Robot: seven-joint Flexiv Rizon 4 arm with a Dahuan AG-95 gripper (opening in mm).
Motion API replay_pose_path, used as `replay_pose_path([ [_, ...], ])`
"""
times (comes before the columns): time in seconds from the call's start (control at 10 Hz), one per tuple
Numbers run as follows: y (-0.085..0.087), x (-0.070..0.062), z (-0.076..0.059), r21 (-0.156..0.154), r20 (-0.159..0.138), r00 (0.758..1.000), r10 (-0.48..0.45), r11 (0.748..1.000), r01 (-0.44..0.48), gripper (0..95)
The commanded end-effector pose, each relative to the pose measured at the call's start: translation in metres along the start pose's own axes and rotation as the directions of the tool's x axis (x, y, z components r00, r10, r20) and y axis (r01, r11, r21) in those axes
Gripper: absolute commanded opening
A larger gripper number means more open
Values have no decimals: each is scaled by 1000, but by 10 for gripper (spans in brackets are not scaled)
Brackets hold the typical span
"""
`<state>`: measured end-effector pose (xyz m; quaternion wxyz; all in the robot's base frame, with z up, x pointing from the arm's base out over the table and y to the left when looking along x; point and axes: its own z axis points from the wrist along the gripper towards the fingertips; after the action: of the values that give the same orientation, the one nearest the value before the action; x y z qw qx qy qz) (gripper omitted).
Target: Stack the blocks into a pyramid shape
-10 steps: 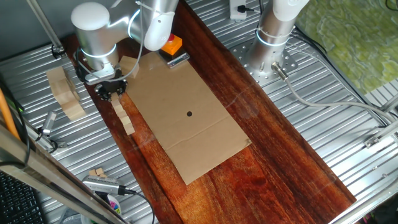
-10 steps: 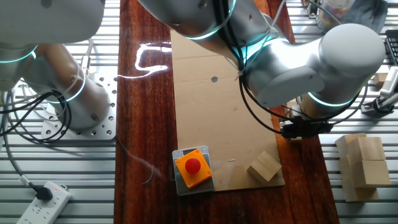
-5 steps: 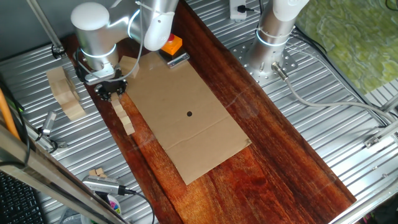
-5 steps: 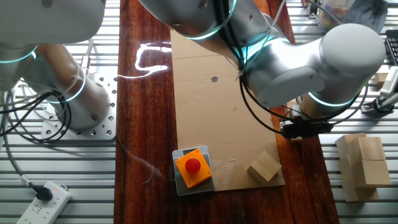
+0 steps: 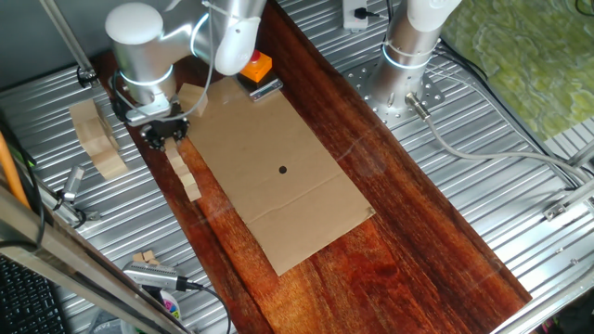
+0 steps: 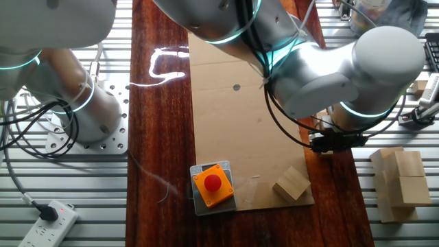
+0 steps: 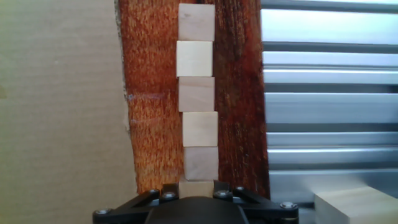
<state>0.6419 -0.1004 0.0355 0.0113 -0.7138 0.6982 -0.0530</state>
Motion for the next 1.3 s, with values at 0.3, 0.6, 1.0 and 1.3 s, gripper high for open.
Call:
replay_pose_path([
  [0.3,8,0,-28,9,-18,1000,5,1000,-4,0],
  [0.6,14,-3,-37,4,38,999,-2,1000,2,0],
  [1.0,44,-13,-37,-5,57,998,16,1000,-16,0],
  [1.3,74,-23,-33,-12,87,996,10,1000,-9,0],
])
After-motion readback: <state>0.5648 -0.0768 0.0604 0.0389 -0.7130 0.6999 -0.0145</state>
